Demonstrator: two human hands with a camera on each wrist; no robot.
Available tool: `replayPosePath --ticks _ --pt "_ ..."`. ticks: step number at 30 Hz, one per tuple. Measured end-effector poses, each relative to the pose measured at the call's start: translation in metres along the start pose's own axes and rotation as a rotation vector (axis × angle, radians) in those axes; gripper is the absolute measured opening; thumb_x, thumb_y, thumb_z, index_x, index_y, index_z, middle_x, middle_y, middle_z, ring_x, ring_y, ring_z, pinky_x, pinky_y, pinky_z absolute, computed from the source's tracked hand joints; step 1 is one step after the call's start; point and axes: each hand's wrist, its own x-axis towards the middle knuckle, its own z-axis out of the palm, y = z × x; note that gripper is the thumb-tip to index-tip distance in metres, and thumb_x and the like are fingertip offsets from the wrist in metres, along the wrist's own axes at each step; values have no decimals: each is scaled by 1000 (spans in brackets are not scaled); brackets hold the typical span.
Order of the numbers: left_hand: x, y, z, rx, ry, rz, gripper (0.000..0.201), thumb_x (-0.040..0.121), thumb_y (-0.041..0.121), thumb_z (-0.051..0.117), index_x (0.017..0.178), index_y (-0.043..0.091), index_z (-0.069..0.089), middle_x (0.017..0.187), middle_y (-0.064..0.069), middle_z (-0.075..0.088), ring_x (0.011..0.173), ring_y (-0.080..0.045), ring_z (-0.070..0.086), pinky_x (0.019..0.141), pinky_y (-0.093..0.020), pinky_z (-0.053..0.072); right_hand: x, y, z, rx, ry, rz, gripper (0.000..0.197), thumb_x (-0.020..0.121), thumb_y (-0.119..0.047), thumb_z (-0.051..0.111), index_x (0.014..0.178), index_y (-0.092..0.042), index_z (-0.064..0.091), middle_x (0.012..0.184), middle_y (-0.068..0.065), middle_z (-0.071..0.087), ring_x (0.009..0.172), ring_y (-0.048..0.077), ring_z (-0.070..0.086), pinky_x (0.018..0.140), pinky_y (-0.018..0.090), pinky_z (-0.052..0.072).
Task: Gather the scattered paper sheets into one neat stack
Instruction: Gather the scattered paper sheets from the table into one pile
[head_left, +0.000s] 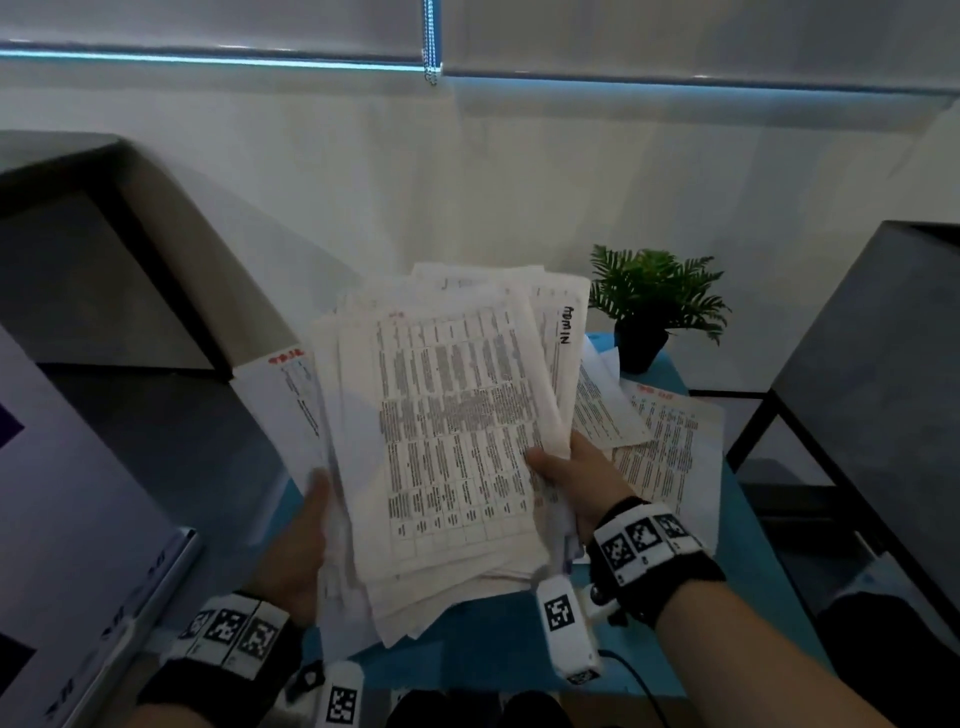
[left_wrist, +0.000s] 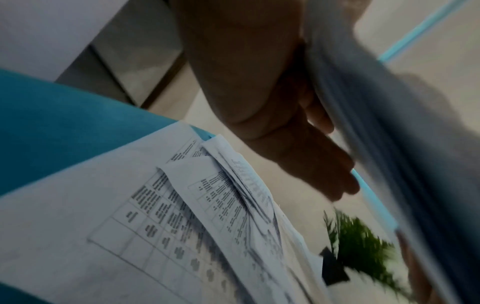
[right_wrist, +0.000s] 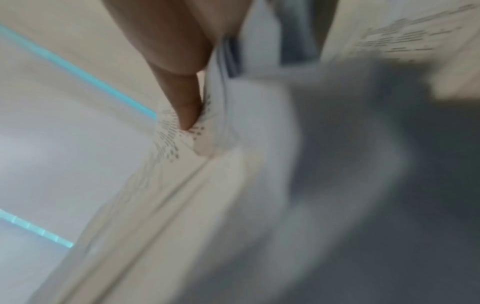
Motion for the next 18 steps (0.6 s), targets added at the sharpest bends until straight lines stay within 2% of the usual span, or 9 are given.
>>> replayPosePath --ticks 2,4,5,6,8,10,13,16,18 --pt "1 2 -3 -104 -42 -38 49 68 64 63 85 20 78 100 -13 74 89 -30 70 84 -47 54 5 0 10 -61 33 -69 22 81 -10 68 99 -21 60 100 11 70 96 30 67 87 47 54" --pt "15 -5 -15 32 -26 30 76 39 46 92 106 18 70 114 -12 70 102 -28 67 94 -46 49 11 -3 19 -133 40 -116 30 80 -7 69 104 -19 56 98 7 66 93 26 65 80 39 55" --pt "20 -9 -17 70 27 54 75 40 34 94 108 18 67 114 -10 70 100 -25 68 89 -42 53 14 -4 21 -168 29 -117 33 79 -8 70 106 -17 56 99 6 65 92 25 65 78 36 56" --pt "24 -11 -18 74 84 74 58 54 22 90 106 17 66 109 -8 72 94 -21 71 80 -36 57 19 -5 22 -202 6 -104 35 78 -11 72 109 -15 56 101 7 66 93 24 65 78 36 56" --pt "29 -13 -18 67 171 129 27 79 1 69 100 16 65 91 -1 75 77 -14 72 64 -27 58 36 -1 16 -300 -42 -57 36 78 -21 72 110 -12 57 104 8 67 94 25 66 82 41 56" --pt "35 -11 -17 75 270 182 29 83 -4 62 106 15 62 88 2 71 79 -17 68 74 -30 53 57 4 2 -396 -9 10 33 83 -30 66 108 -11 56 107 12 66 92 25 65 81 38 54" --pt "47 -6 -25 55 339 192 38 83 -1 65 117 12 58 102 -5 67 91 -23 62 94 -40 44 94 10 -39 -655 217 56 35 86 -31 62 113 -9 55 114 14 64 99 29 61 80 33 45" --pt "58 2 -37 9 401 205 52 81 2 67 130 13 52 119 -6 62 101 -27 57 97 -45 41 127 7 -84 -754 442 121 43 81 -25 66 119 -11 52 122 17 58 107 33 57 89 36 47" --pt "63 9 -36 12 442 242 63 76 5 71 134 18 48 131 -3 55 113 -28 52 101 -46 38 146 4 -104 -824 480 188 60 75 -31 71 127 -14 47 130 18 52 114 35 53 97 41 44"
